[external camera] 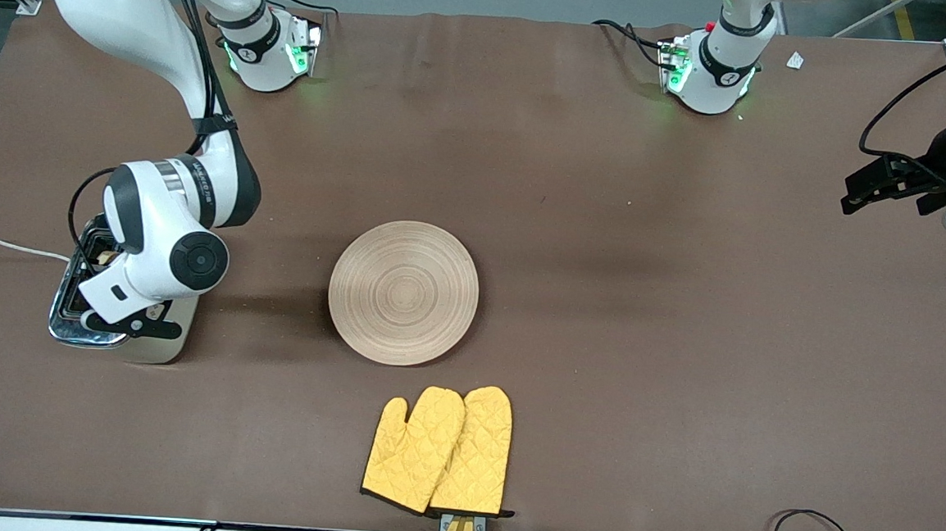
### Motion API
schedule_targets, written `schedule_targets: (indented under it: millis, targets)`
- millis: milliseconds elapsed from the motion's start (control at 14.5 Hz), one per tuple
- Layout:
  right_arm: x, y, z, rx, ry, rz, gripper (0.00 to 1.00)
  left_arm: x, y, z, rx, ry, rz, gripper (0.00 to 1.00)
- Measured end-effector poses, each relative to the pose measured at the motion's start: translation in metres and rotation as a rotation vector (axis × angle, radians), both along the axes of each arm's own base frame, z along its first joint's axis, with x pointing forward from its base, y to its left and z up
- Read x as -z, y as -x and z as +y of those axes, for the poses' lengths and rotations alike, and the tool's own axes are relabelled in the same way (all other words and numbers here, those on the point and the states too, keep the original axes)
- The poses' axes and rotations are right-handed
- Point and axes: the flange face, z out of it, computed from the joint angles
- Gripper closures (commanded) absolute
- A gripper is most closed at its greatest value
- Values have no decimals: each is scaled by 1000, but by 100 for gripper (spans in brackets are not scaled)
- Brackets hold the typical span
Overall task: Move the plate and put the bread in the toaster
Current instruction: 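Open the right gripper and raise it off the toaster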
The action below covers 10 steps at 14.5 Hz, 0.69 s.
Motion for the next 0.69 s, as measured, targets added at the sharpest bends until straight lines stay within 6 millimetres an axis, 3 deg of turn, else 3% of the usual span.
schedule_targets:
  millis: [138,344,551,688]
  targets:
    - [-29,-10,15,14,-110,-26,0,0,0,0,0,1,-3,0]
    - [-102,-21,18,56,-308,-47,0,0,-1,0,0,1,-4,0]
    - [-176,-15,-5,144,-549,-97,0,0,-1,1,-2,1,-4,0]
    - [-217,-4,-31,201,-703,-146,0,0,-1,1,-3,1,-4,0]
